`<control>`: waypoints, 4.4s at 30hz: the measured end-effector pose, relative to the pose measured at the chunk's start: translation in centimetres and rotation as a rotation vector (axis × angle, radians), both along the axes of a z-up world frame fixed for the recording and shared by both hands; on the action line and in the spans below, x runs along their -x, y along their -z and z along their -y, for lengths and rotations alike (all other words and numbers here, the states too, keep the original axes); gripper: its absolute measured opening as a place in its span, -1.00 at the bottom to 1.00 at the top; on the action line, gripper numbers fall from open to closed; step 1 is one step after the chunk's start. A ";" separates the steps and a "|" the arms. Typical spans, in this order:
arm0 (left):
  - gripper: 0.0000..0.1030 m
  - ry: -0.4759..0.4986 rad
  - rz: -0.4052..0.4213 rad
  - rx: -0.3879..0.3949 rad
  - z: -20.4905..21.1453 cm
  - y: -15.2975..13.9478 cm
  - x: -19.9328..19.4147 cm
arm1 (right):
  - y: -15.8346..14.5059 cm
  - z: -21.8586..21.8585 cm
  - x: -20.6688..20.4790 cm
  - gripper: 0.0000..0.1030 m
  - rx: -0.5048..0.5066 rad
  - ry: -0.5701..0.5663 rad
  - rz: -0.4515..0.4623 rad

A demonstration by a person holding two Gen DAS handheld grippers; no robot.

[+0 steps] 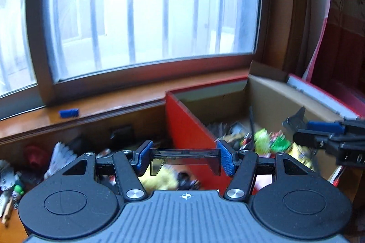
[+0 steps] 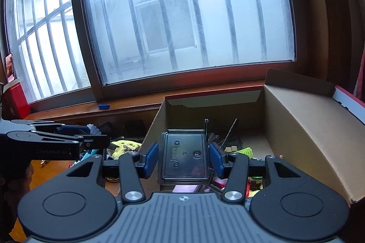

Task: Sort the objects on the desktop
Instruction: 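Move both grippers over the box and lower the card holders inside, then open both grippers to release the card holders into the box, then withdraw both grippers from the box and reach toward card holders on the desk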

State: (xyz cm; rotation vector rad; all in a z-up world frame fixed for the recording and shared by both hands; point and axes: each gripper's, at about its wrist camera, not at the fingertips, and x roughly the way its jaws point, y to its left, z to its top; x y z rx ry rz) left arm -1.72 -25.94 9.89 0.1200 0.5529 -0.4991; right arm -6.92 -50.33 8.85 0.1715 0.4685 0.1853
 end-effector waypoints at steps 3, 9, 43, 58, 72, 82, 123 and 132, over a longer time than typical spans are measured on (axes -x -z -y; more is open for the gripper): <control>0.18 0.014 0.025 0.004 1.7 -0.7 -0.3 | -0.2 1.4 -0.2 0.00 -0.004 0.015 0.006; 0.17 0.045 0.057 0.002 5.2 -1.5 -1.2 | 0.1 3.7 -1.0 0.00 -0.007 0.033 0.002; 0.18 0.161 -0.053 -0.068 17.7 2.4 -9.2 | 3.4 10.2 -6.2 -0.01 -0.040 0.106 -0.095; 0.96 0.143 -0.071 -0.078 16.8 2.5 -7.8 | 3.1 9.3 -5.8 0.55 0.004 0.107 -0.084; 1.00 -0.062 0.037 -0.106 9.8 0.4 -1.7 | 2.7 7.6 -2.7 0.90 -0.017 0.089 -0.084; 1.00 -0.224 0.029 -0.121 -0.1 1.3 1.8 | 1.2 3.2 -0.1 0.97 -0.018 0.054 -0.027; 0.99 -0.292 0.025 -0.244 -22.4 11.1 -10.9 | 4.2 -26.8 -7.3 0.97 0.238 -0.171 -0.116; 0.83 -0.239 -0.040 -0.195 -23.4 12.9 -13.9 | 4.9 -27.3 -12.2 0.96 0.241 -0.133 -0.141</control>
